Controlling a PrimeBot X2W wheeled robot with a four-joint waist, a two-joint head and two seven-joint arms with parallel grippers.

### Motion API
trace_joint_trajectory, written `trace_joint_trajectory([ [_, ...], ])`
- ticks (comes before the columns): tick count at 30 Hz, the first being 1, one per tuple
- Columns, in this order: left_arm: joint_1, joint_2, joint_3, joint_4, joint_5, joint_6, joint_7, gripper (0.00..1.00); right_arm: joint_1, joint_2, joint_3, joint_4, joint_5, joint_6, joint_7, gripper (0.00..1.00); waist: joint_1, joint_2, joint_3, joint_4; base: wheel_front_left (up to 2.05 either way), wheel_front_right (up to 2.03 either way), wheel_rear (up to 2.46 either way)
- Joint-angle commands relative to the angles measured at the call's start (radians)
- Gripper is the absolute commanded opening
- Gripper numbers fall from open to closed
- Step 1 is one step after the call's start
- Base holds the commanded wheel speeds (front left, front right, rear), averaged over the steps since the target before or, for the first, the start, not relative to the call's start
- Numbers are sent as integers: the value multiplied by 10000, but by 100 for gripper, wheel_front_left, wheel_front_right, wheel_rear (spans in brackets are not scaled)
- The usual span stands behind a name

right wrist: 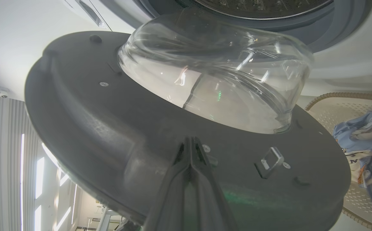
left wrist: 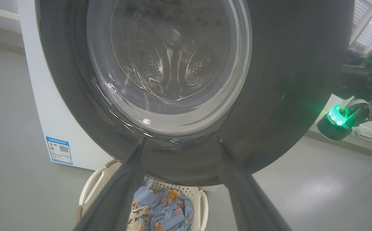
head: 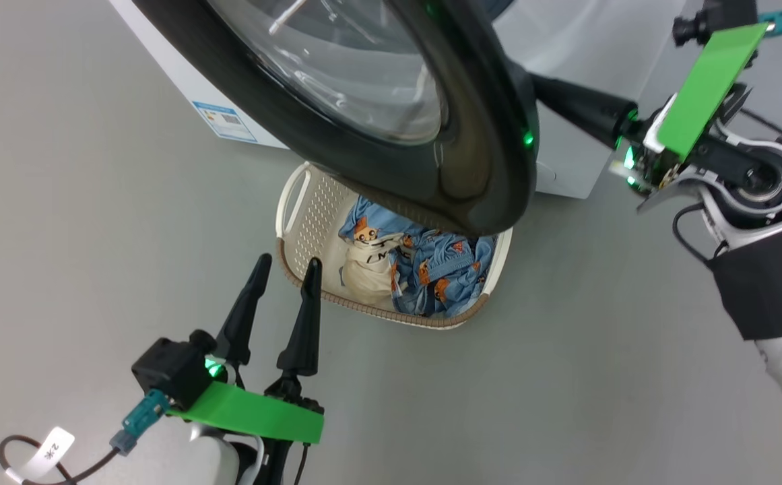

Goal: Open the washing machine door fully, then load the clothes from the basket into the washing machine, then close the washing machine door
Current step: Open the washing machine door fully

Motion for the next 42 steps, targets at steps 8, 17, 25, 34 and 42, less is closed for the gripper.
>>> trace_joint_trajectory([
  [8,470,149,466,-112,235,4,-65,100,1172,508,219,-750,85,58,364,0,0,0,-646,181,0,0,0],
  [17,778,149,551,-109,304,4,-65,100,1902,1006,359,-1128,127,58,674,0,0,0,-957,311,0,0,0],
  [25,858,149,564,-120,320,4,-65,100,2267,1358,393,-1464,83,58,892,0,0,0,-1038,443,0,0,0],
  [34,894,148,593,-75,337,4,-65,100,2477,1625,377,-1613,36,58,1072,0,0,0,-1199,477,0,0,0],
  [42,901,148,582,-74,355,4,-65,100,2662,1649,154,-1660,-277,58,633,0,0,0,-1354,317,0,0,0],
])
